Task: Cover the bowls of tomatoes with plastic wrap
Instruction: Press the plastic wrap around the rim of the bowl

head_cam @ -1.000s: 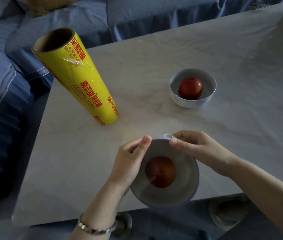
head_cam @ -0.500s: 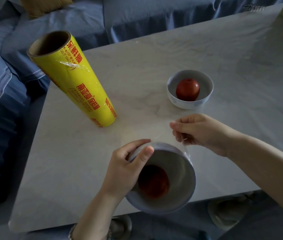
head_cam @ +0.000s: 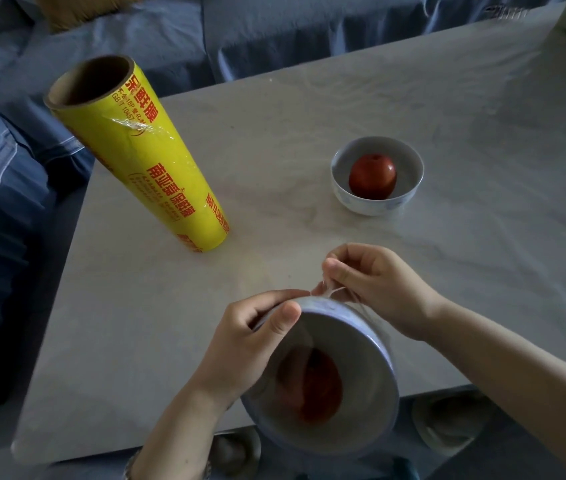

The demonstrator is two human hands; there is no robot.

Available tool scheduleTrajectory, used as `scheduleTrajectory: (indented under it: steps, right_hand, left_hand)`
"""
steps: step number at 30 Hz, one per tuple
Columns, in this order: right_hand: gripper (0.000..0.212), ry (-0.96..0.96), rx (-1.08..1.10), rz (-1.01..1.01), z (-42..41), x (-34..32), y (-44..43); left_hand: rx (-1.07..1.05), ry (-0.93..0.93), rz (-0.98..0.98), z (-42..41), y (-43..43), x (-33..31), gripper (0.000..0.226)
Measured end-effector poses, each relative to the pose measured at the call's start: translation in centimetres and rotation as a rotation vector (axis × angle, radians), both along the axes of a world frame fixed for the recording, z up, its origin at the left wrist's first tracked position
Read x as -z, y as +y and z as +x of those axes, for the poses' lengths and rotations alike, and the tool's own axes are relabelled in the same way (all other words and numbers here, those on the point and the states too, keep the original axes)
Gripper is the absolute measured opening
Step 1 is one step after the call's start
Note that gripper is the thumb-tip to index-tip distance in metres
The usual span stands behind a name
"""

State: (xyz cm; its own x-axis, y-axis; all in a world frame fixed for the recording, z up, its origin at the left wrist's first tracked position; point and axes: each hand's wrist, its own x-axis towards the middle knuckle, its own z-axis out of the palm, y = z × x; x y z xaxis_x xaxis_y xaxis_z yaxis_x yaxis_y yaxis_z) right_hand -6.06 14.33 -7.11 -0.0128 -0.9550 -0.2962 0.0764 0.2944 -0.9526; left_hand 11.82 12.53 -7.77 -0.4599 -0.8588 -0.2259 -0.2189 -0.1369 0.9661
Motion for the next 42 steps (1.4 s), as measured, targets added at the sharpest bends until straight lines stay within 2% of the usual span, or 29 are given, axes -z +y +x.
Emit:
scheduleTrajectory:
  steps: [2, 4, 6, 9, 13, 16, 22, 25, 26, 28, 32, 34, 39, 42]
  right_hand:
    - [0.017, -0.063, 0.019, -0.042, -0.1, 0.1, 0.2]
    - [0.03, -0.176, 0.029, -0.012, -0.3, 0.0, 0.2]
    - [0.03, -0.191, 0.023, 0.082, -0.6, 0.0, 0.4]
    - [0.026, -0.114, 0.032, 0.248, -1.2, 0.0, 0.5]
    - [0.056, -0.06, -0.162, 0.463, -2.2, -1.1, 0.5]
    - [0.058, 0.084, -0.294, 0.401, -2.4, -1.9, 0.9]
    - [0.037, 0.143, -0.338, 0.269, -2.3, -2.5, 1.2]
    - [0.024, -0.043, -0.226, 0.272, -2.3, -2.0, 1.4]
    - [0.024, -0.135, -0.152, 0.274, -2.2, -1.7, 1.5]
    - [0.037, -0.275, -0.055, 0.268, -2.1, -1.0, 1.8]
    - [0.026, -0.431, 0.052, 0.219, -1.1, -0.4, 2.5]
    - [0.023, -0.404, 0.13, 0.226, -0.7, -0.4, 2.6]
    - [0.025, -0.201, 0.285, 0.237, 0.3, -0.4, 2.5]
    - [0.022, -0.098, 0.327, 0.253, 0.5, -0.5, 2.0]
  left_hand:
    - [0.002, 0.006, 0.016, 0.0, 0.1, -0.2, 0.028]
    - [-0.005, 0.03, 0.039, -0.1, 0.2, -0.3, 0.021]
    - [-0.036, 0.047, 0.044, 0.1, 0.3, -0.1, 0.029]
    - [-0.04, 0.044, 0.018, 0.2, 0.3, -0.2, 0.04]
    - [-0.018, 0.036, -0.007, 0.3, 0.2, -0.2, 0.039]
    - [-0.012, 0.031, -0.024, 0.2, 0.1, -0.2, 0.037]
    - [0.026, -0.013, -0.001, 0.1, 0.1, -0.1, 0.03]
    - [0.033, -0.005, 0.019, 0.0, 0.2, 0.0, 0.033]
    - [0.024, 0.008, 0.026, 0.1, 0.2, 0.0, 0.034]
    - [0.028, 0.03, 0.041, 0.1, 0.3, -0.2, 0.032]
    - [0.065, 0.04, 0.082, 0.2, 0.4, 0.0, 0.037]
    - [0.052, 0.027, 0.078, 0.3, 0.3, 0.1, 0.041]
    - [0.009, 0.042, 0.002, 0.2, 0.5, 0.0, 0.035]
    - [-0.04, 0.029, -0.076, 0.0, 0.5, 0.0, 0.042]
